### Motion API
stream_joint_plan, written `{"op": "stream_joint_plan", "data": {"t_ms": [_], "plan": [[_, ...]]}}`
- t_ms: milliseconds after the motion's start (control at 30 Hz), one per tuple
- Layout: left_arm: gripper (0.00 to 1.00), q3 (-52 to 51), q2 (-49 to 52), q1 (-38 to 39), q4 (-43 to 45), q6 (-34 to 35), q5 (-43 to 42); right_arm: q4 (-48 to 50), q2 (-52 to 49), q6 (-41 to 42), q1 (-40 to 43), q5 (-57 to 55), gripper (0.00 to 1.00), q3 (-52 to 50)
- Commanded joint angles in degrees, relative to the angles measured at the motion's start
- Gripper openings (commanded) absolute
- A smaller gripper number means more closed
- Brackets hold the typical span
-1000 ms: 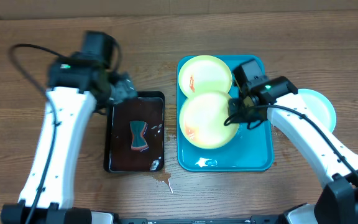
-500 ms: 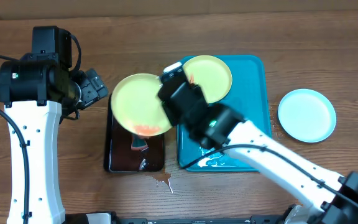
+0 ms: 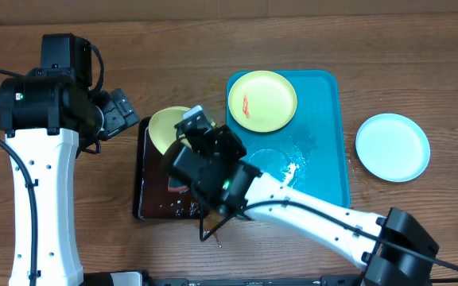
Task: Clean dirty plates on tray and stack at the side
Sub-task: 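Lift the lower yellow plate with the right gripper and tilt it over the black tray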
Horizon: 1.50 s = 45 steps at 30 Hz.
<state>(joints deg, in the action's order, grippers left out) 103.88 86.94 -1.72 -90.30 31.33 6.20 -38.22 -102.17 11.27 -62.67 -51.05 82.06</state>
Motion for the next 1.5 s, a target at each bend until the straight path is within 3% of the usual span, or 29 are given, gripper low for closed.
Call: {"op": "stream_joint_plan", "data": {"t_ms": [0, 267, 1467], "plan": [[1.00, 0.85, -0.07, -0.20, 0.02, -0.70, 0.35, 0.46, 1.25, 0.20, -3.06, -13.03, 0.04, 1.27], [1.00, 0.85, -0.07, -0.20, 0.17, -0.70, 0.35, 0.26, 1.27, 0.20, -8.00, -22.88, 0.04, 1.27], [1.00, 0.85, -0.07, -0.20, 0.17, -0.70, 0.35, 0.28, 1.27, 0.24, -8.46, -22.99, 0.04, 1.27]]}}
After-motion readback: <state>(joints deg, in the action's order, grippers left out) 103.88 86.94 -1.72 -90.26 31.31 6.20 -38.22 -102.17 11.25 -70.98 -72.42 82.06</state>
